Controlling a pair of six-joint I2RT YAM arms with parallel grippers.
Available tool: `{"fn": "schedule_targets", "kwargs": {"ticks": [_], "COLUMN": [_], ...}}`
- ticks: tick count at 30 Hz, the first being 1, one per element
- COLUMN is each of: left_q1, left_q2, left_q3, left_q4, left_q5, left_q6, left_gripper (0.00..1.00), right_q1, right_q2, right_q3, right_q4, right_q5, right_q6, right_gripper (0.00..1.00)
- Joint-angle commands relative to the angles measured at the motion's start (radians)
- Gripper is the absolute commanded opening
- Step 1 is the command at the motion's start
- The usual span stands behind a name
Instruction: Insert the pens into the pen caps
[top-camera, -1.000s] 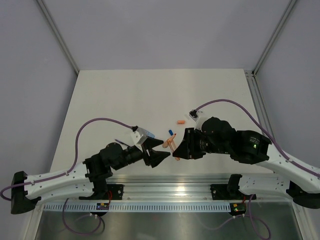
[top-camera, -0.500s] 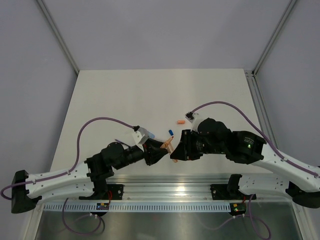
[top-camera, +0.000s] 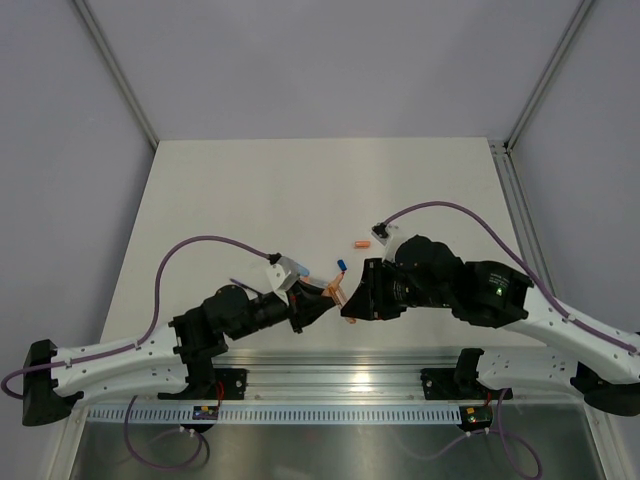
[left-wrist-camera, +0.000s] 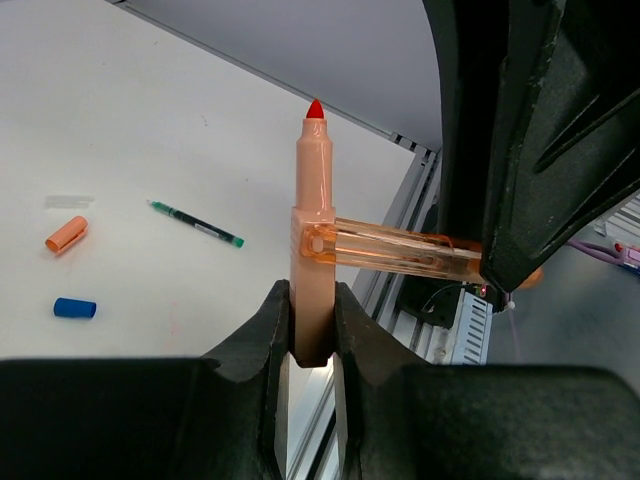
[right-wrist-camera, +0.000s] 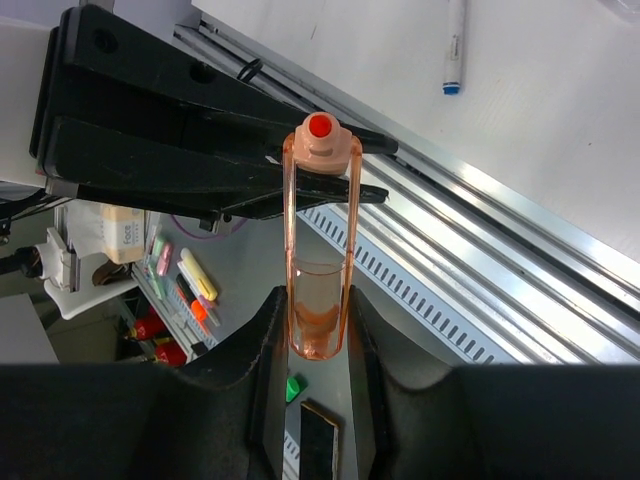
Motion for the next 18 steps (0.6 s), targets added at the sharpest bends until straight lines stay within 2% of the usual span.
{"fn": "schedule_targets", "kwargs": {"ticks": [1,4,18], "left_q1": [-0.001,-0.001,-0.013], "left_q2": [-0.015,-0.019,-0.081], "left_q3": [0.033,0.016,-0.012], "left_q4": [0.042,0.034,0.023], "left_q5": [-0.008,-0.002,0.011], "left_q6": [-0.001,-0.009,-0.041], "left_gripper": [0.00,0.00,0.00], "right_q1": [0.006,0.006,0.006], "right_q2": [-0.005,-0.006,0.112], "right_q3": [0.075,0.117,0.265], "right_q4": [-0.089,-0.115,-0.105], "right_q5": [0.094,0.203,0.410], "right_q6": [-0.027,-0.050,-0.182], "right_gripper": [0.05,0.06,0.07]}}
